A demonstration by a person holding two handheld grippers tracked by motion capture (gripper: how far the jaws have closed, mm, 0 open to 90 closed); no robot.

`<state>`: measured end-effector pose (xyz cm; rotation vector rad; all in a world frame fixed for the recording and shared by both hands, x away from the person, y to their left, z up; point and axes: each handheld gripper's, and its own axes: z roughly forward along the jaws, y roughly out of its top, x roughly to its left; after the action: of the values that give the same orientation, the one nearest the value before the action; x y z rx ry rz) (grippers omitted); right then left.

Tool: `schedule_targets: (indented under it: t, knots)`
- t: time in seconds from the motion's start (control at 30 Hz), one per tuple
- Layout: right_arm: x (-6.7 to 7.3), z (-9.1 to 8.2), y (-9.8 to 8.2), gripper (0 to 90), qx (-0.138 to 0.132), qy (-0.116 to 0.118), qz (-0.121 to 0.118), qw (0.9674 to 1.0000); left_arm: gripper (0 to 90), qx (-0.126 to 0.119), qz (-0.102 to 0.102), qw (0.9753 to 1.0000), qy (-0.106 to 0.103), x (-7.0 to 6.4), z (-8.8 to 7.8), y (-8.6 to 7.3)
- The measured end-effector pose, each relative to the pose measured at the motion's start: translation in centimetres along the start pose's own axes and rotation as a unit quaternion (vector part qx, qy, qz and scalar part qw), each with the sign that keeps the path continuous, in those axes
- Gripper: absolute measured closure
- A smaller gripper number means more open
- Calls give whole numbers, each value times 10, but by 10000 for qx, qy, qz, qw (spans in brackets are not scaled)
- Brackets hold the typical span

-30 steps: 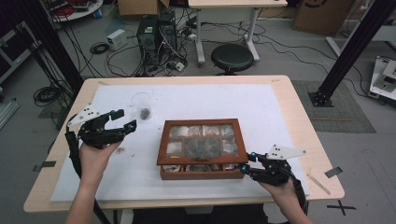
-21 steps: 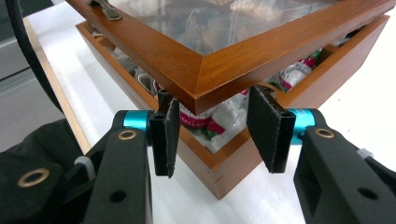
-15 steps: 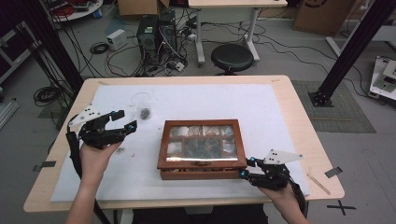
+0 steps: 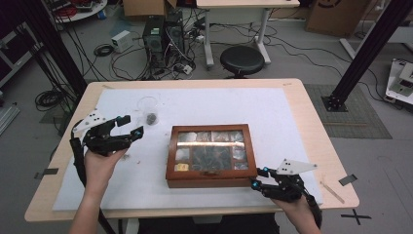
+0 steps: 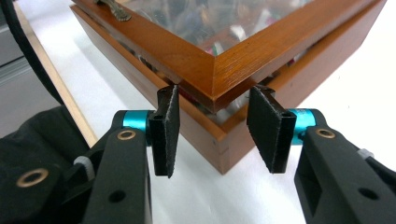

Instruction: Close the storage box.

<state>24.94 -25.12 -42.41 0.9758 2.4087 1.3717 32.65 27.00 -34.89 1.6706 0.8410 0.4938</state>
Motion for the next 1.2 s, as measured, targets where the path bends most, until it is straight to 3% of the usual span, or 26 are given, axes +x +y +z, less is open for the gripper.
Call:
schedule_targets:
  t: [0.33, 0.6, 0.73, 0.87, 1.2]
  knots:
    - [-2, 2, -3, 538, 179, 28, 68, 9998, 278, 3, 13, 10000, -5, 0, 0, 0]
    - [-1, -4, -3, 503, 115, -15, -25, 9999, 278, -23, 7, 10000, -5, -1, 0, 0]
    - [-5, -8, 0, 462, -17, -79, -32, 10000, 278, -49, 17, 10000, -1, 0, -1, 1]
    - [-12, -17, 9, 407, -303, -329, -85, 9990, 277, -65, 20, 10000, 8, 1, -2, 2]
    - [-39, -40, 30, 360, -907, -893, 111, 9918, 272, -107, 79, 9999, 6, 1, 0, 8]
